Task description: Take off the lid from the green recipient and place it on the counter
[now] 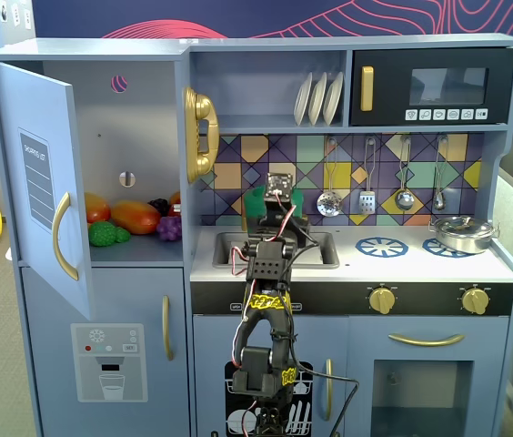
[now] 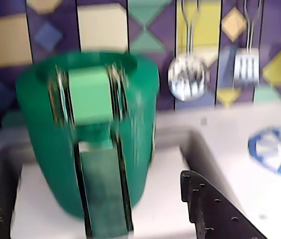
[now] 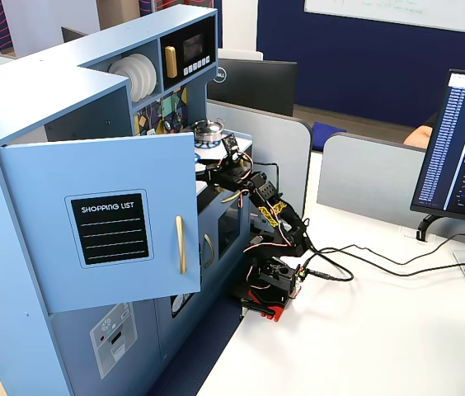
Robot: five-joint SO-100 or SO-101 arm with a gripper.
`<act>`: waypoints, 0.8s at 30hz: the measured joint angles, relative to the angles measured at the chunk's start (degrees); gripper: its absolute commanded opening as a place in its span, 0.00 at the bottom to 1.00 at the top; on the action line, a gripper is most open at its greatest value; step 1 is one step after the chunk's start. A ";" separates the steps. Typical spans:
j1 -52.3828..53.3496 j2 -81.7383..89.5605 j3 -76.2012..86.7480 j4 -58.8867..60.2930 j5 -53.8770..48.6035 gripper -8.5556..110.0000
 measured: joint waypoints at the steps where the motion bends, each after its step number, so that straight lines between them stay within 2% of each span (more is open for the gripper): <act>1: -0.09 -0.79 -0.53 -0.79 -0.26 0.44; 10: -2.11 -8.88 -4.66 -6.50 -4.22 0.42; 24: -4.22 -23.29 -16.08 -7.47 -7.03 0.40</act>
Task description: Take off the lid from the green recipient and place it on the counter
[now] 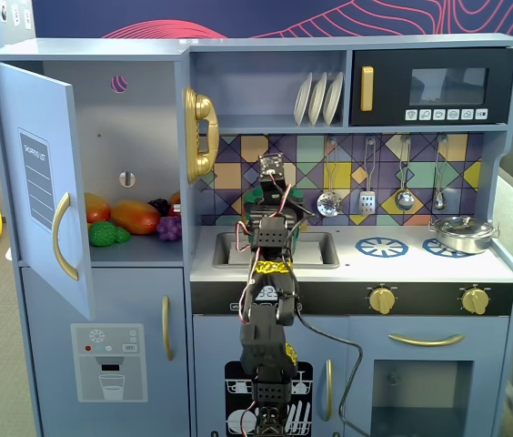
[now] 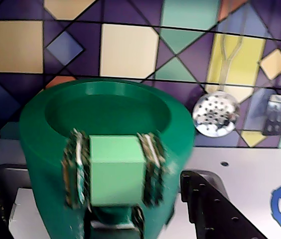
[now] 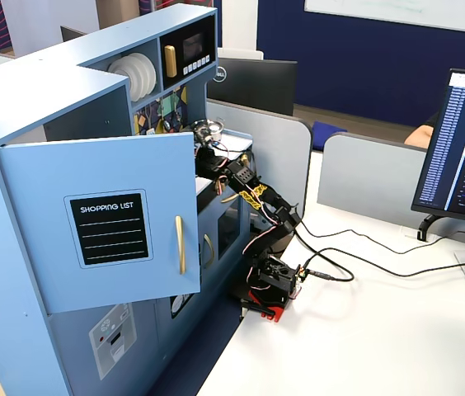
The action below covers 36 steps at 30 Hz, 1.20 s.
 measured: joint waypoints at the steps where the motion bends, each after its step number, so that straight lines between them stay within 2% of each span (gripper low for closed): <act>1: -0.26 -0.88 -0.62 -0.09 -0.09 0.39; 8: -1.14 -4.39 -3.34 -1.05 -0.44 0.34; 20: -2.29 -6.59 -6.42 1.32 2.29 0.07; 27: -2.46 -6.59 -6.42 -0.35 4.22 0.07; 36: -0.53 -6.68 -8.70 -8.88 -1.32 0.07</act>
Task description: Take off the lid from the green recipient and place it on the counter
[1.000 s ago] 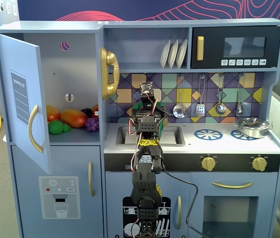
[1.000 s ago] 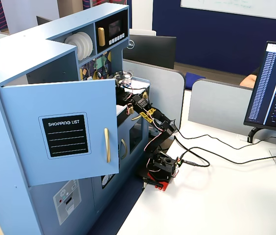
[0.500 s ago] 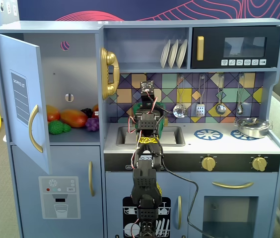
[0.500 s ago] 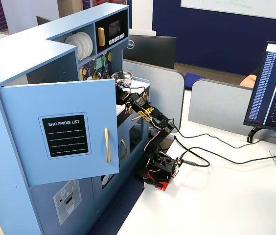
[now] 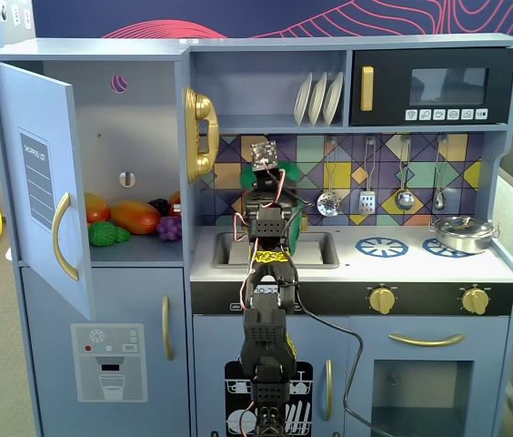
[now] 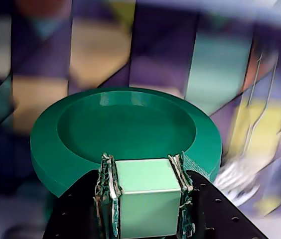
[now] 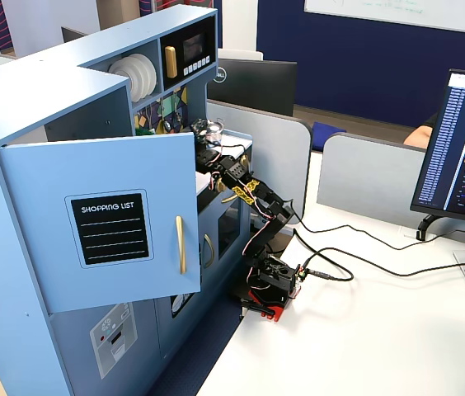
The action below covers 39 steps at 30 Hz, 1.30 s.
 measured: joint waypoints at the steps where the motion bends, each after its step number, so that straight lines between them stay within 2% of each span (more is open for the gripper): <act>1: 1.49 0.00 -0.53 0.18 0.00 0.07; 8: 17.05 0.09 -1.05 2.99 0.26 0.07; 14: 26.98 0.53 8.96 -2.02 1.93 0.07; 23: 28.12 0.53 28.13 -14.06 1.93 0.07; 34: 28.48 0.53 34.01 -17.58 1.49 0.08; 39: 28.65 0.53 34.89 -18.02 2.02 0.30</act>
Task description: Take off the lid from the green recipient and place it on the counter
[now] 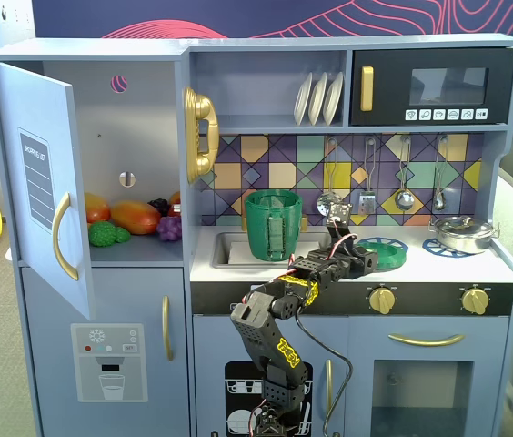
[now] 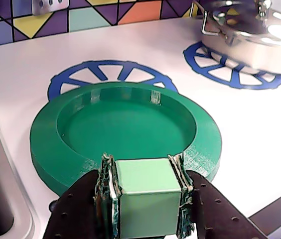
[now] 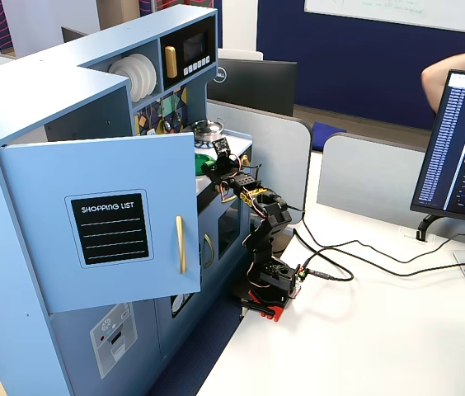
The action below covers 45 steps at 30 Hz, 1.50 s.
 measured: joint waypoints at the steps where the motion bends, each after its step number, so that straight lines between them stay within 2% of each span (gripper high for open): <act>1: 0.18 0.00 0.09 -0.18 0.26 0.32; 6: 0.53 1.14 -0.09 -0.35 1.49 0.34; 9: -0.79 6.50 -2.64 4.92 2.02 0.32; 16: -11.60 30.94 -5.98 39.46 0.70 0.22; 21: -18.11 51.06 4.04 61.87 -0.88 0.17; 25: -21.80 56.69 12.83 72.60 0.53 0.13; 34: -28.48 58.97 35.16 70.75 5.27 0.07; 45: -34.01 60.03 48.34 69.35 13.62 0.07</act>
